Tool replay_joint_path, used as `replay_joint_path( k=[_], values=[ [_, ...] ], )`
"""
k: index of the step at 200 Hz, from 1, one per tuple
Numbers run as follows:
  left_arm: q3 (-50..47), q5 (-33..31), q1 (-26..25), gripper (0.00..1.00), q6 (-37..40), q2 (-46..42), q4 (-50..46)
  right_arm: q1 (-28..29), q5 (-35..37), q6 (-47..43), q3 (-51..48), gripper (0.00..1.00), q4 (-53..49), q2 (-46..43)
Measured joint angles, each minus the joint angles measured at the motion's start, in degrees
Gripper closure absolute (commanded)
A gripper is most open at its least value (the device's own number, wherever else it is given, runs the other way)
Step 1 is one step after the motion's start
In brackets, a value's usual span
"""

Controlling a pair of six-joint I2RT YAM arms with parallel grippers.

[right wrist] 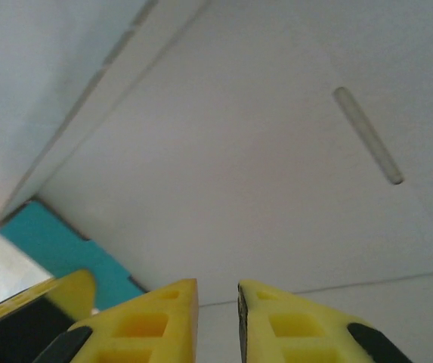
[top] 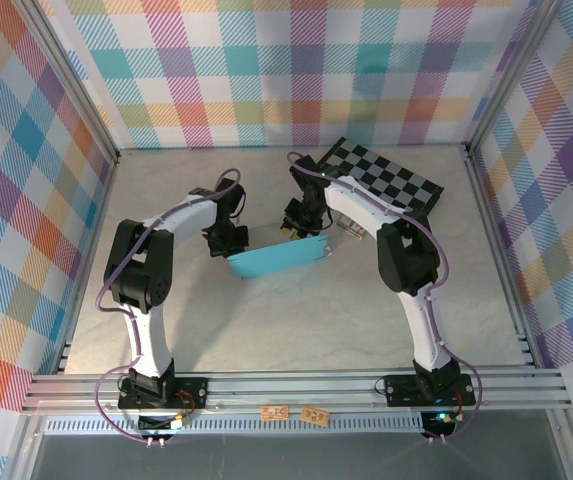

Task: Fold the paper box

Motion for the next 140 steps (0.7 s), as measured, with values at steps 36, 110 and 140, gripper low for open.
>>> replay_joint_path(
  k=[36, 110, 140],
  values=[
    [0.13, -0.20, -0.96, 0.88, -0.57, 0.24, -0.09, -0.52, -0.22, -2.14, 0.39, 0.79, -2.45, 3.17],
    [1.03, -2.36, -3.17, 0.79, -1.07, 1.66, -0.72, -0.83, -0.17, -2.93, 0.68, 0.81, -3.78, 4.76],
    [1.55, -3.21, -3.78, 0.83, -1.70, 2.23, -1.03, -0.83, -0.15, -2.93, 0.68, 0.82, -3.76, 4.76]
  ],
)
